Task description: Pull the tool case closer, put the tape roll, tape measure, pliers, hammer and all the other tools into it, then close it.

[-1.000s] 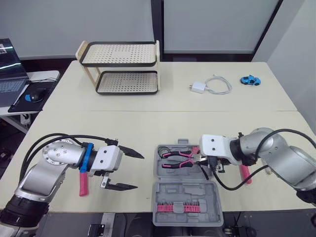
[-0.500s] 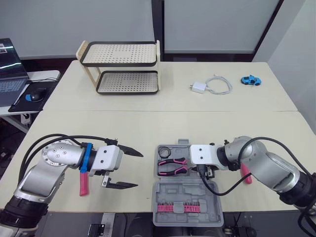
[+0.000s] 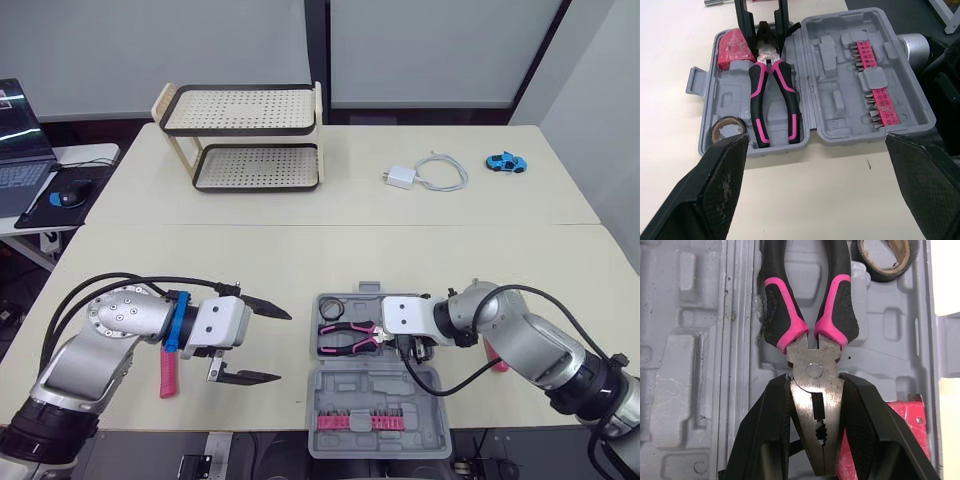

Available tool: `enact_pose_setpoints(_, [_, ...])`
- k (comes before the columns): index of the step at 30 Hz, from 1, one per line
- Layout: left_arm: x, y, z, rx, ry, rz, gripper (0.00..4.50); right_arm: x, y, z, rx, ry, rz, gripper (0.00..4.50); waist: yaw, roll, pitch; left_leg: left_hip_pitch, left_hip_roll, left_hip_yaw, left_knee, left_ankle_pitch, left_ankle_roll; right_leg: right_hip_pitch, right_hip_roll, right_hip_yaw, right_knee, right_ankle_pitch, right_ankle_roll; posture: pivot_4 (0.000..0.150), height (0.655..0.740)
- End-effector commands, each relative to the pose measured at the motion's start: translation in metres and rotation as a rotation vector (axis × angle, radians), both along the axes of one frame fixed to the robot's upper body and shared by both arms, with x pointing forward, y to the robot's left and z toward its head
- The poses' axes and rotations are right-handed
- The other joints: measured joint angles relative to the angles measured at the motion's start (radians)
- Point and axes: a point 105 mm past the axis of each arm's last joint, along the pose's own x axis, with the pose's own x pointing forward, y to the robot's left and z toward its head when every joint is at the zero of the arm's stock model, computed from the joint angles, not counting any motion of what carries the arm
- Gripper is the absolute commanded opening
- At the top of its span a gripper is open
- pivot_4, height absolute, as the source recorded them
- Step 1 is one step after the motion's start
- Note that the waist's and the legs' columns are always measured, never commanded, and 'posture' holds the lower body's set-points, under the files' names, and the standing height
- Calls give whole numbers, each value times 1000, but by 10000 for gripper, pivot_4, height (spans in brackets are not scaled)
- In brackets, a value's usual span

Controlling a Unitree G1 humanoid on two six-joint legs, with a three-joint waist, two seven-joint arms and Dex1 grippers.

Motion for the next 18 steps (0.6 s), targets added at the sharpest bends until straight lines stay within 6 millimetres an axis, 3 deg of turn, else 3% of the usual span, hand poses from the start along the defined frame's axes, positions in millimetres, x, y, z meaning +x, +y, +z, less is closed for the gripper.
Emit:
enact_pose_setpoints(1, [-2,-5,3,1,-26,-24,45000,-4,6,0,12,6,29,11715,0,0,0,0,0,0,0,0,0,0,0,0,0,0,0,1500,7400])
enact_pose_setpoints(8, [-2,-8,2,-8,-26,-27,45000,-7,9,3,26,25,31,11715,-1,0,0,0,0,0,0,0,0,0,0,0,1,0,0,1500,7400])
enact_pose_setpoints(13, [-1,-8,1,-13,-29,-24,45000,-8,11,15,53,20,39,27966,0,0,0,0,0,0,0,0,0,0,0,0,1,0,0,1500,7400])
enact_pose_setpoints(15, [-1,-8,1,-20,-29,-16,45000,-7,16,31,103,9,40,34259,0,0,0,0,0,0,0,0,0,0,0,0,1,0,0,1500,7400])
enact_pose_setpoints(18, [0,-8,2,-30,-26,-1,45000,-9,29,57,224,15,45,34259,-1,0,0,0,0,0,0,0,0,0,0,0,1,0,0,1500,7400])
